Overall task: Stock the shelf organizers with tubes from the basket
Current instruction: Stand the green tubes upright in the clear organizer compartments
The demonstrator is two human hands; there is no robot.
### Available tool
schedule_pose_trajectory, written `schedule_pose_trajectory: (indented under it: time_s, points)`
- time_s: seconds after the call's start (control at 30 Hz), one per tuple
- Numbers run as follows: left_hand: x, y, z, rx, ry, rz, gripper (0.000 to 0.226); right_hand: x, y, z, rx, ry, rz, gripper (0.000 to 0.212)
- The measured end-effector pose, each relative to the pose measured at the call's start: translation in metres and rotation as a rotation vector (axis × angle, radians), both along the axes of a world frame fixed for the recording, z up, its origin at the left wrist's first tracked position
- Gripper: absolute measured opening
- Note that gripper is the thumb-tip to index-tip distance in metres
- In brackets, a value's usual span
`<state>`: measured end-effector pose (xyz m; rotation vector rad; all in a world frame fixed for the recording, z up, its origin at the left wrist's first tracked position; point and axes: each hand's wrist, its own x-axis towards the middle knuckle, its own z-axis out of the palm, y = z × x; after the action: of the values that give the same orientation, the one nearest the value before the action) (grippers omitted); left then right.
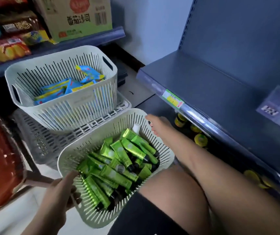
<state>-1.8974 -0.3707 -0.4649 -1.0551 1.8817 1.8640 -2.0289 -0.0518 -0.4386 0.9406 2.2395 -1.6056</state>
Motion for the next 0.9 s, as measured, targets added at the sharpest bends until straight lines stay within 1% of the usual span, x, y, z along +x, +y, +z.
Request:
schedule_pose_trajectory:
  time_s: [0.13,0.17,0.27,0.3,0.37,0.47,0.57,0.63,0.67,0.7,0.73,0.77,0.8,0.87,0.9]
  points:
    - [-0.007,0.007,-0.029,-0.006,-0.050,-0.006,0.026,-0.004,0.011,-0.038,-0.061,-0.058,-0.014,0.057]
    - [-0.010,0.009,-0.035,-0.014,-0.055,-0.013,0.026,-0.007,0.013,-0.044,-0.065,-0.063,-0.002,0.055]
    - [-0.019,0.013,-0.048,-0.018,-0.069,-0.014,0.029,-0.020,0.016,-0.059,-0.060,-0.072,0.061,0.039]
    - [-0.022,0.013,-0.052,-0.013,-0.082,-0.011,0.030,-0.024,0.016,-0.063,-0.054,-0.072,0.085,0.038]
    - [-0.028,0.014,-0.061,-0.016,-0.103,0.014,0.031,-0.031,0.015,-0.068,-0.028,-0.082,0.140,0.044]
    - [-0.032,0.018,-0.073,-0.045,-0.103,0.018,0.029,-0.034,0.010,-0.076,-0.041,-0.044,0.198,0.062]
    - [-0.035,0.022,-0.085,-0.065,-0.102,-0.003,0.027,-0.034,0.014,-0.106,-0.057,-0.006,0.204,0.066]
    - [-0.041,0.021,-0.093,-0.070,-0.130,0.034,0.026,-0.031,0.018,-0.115,-0.061,0.019,0.206,0.058]
    - [-0.046,0.020,-0.095,-0.070,-0.147,0.058,0.024,-0.028,0.019,-0.110,-0.072,0.040,0.209,0.050]
    - [-0.051,0.019,-0.098,-0.083,-0.162,0.072,0.023,-0.028,0.019,-0.109,-0.103,0.053,0.211,0.041]
    - [-0.055,0.019,-0.098,-0.103,-0.166,0.069,0.022,-0.030,0.020,-0.111,-0.140,0.053,0.210,0.039]
    - [-0.059,0.019,-0.099,-0.178,-0.172,0.032,0.025,-0.032,0.020,-0.114,-0.124,0.063,0.227,0.042]
    - [-0.062,0.021,-0.098,-0.318,-0.188,-0.056,0.030,-0.033,0.019,-0.115,-0.025,0.120,0.262,0.046]
    - [-0.070,0.034,-0.093,-0.772,-0.228,-0.282,0.040,-0.033,0.014,-0.124,0.338,0.344,0.368,0.040]
    - [-0.074,0.044,-0.090,-0.955,-0.149,-0.356,0.041,-0.033,0.011,-0.133,0.494,0.418,0.424,0.035]
